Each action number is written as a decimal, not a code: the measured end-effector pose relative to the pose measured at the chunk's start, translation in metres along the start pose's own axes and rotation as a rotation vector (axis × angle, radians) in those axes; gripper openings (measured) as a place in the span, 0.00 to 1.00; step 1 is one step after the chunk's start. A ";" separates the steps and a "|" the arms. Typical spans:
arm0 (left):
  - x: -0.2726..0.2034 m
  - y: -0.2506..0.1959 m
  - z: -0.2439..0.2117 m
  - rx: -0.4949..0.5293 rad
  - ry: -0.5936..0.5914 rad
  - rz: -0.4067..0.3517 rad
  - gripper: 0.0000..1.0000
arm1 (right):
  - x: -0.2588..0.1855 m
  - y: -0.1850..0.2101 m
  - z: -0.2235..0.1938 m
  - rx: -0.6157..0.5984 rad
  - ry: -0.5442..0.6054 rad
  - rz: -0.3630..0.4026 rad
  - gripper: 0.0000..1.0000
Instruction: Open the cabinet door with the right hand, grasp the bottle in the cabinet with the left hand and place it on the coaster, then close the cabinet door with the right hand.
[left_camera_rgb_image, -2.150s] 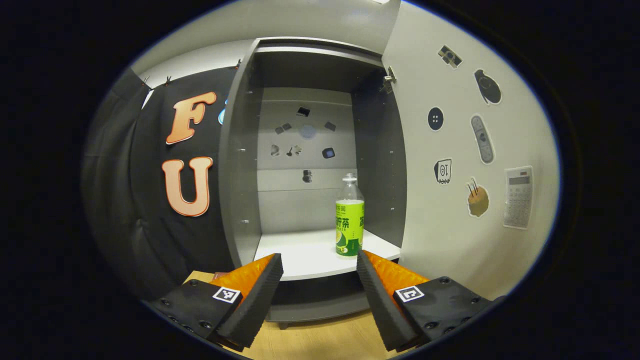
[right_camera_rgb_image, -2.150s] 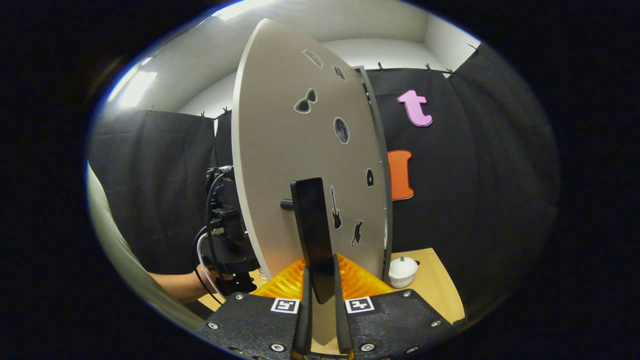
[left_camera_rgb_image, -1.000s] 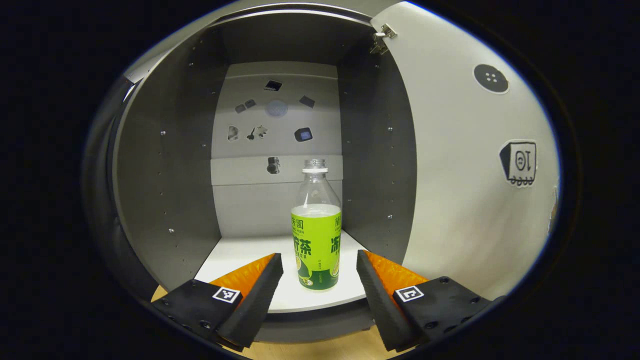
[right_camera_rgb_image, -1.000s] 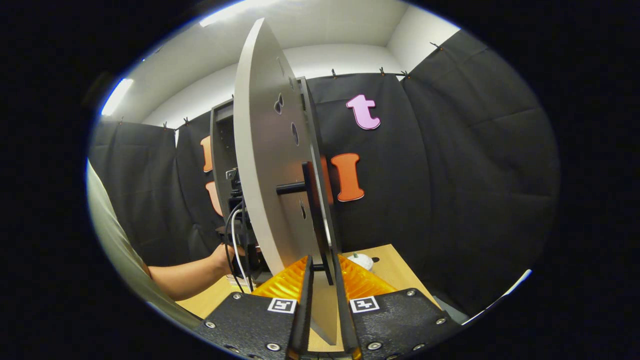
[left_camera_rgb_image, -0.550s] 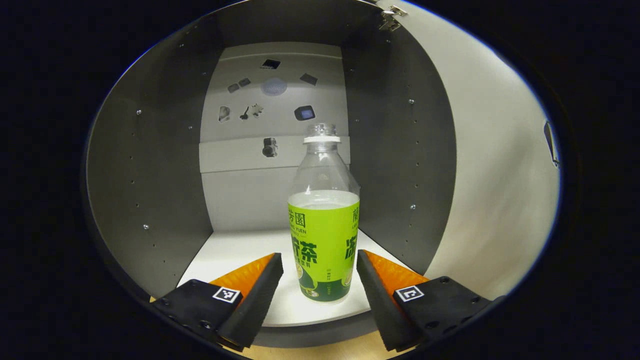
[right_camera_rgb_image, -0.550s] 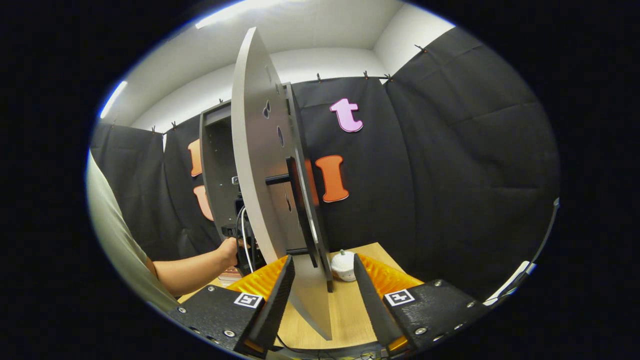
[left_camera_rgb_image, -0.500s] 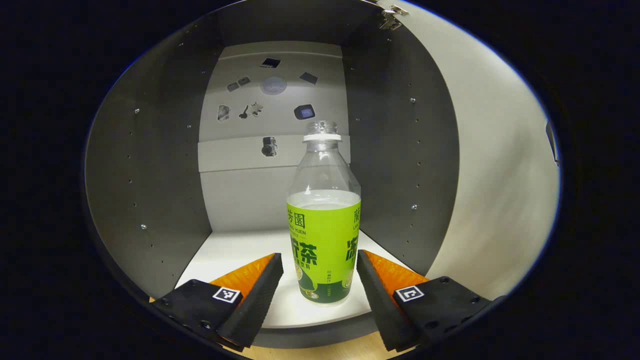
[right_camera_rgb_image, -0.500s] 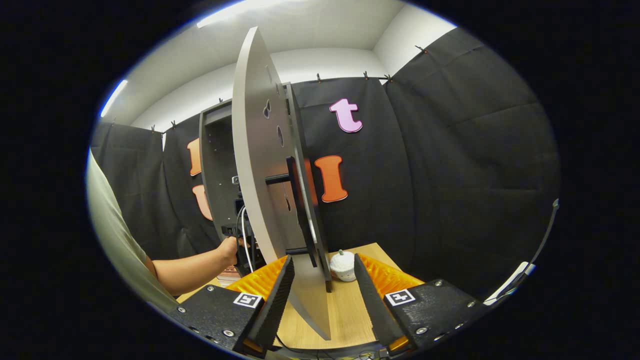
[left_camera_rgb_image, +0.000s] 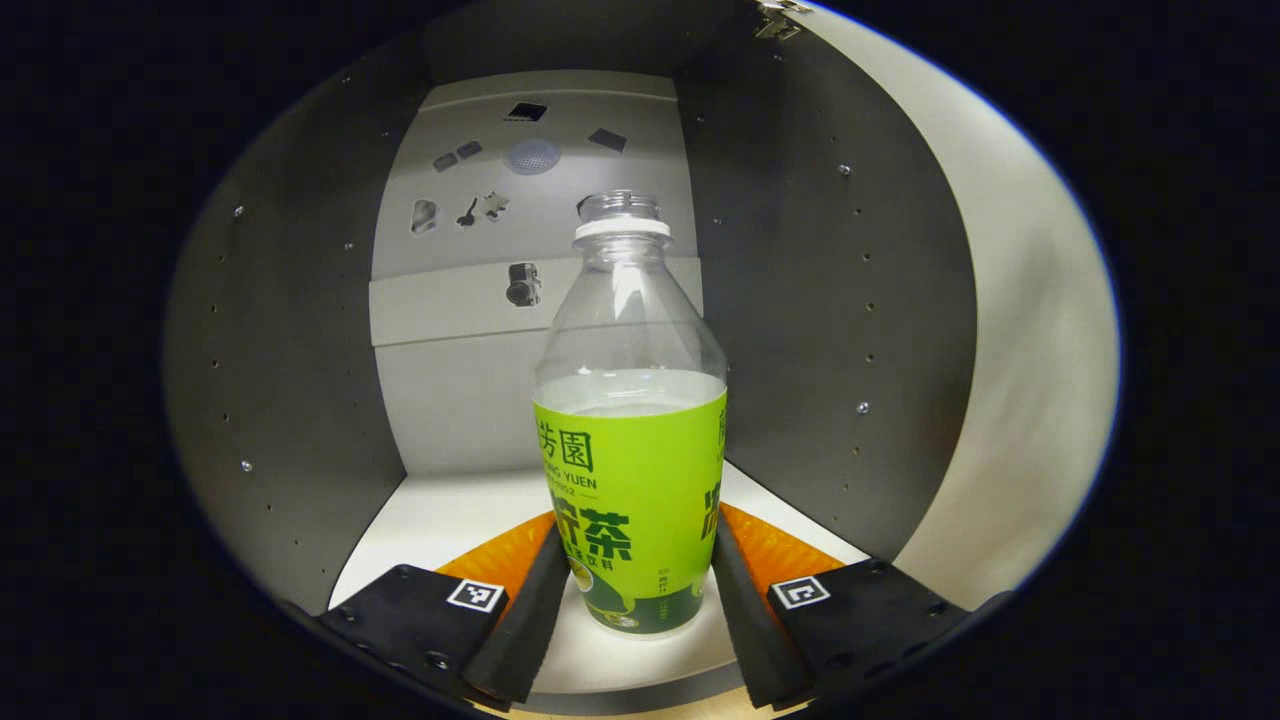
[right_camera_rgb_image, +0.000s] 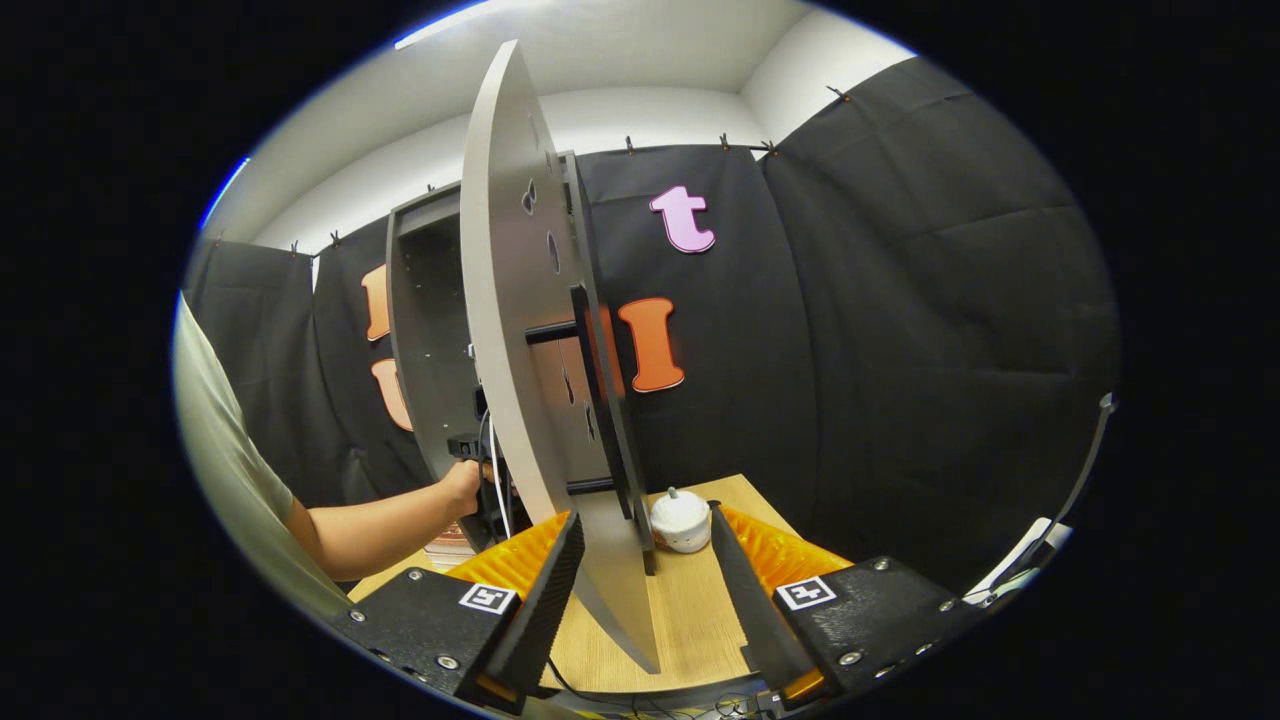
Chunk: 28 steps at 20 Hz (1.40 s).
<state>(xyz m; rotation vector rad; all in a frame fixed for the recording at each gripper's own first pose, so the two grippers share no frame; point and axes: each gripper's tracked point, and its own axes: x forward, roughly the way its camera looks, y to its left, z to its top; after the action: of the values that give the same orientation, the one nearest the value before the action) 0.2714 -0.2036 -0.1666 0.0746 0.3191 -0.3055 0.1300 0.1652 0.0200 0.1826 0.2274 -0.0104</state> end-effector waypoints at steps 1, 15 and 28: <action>0.000 0.001 0.000 -0.002 0.001 0.001 0.81 | 0.000 -0.001 -0.002 -0.005 0.007 -0.005 0.80; -0.097 0.022 0.015 0.005 -0.075 0.048 0.80 | -0.003 -0.005 -0.004 -0.028 0.002 0.036 0.81; -0.243 0.064 -0.001 -0.040 -0.114 0.230 0.78 | -0.006 -0.003 -0.004 -0.019 -0.003 0.119 0.81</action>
<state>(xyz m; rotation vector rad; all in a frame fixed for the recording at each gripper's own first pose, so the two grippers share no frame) 0.0713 -0.0735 -0.0888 0.0540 0.2012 -0.0748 0.1233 0.1631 0.0169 0.1768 0.2131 0.1091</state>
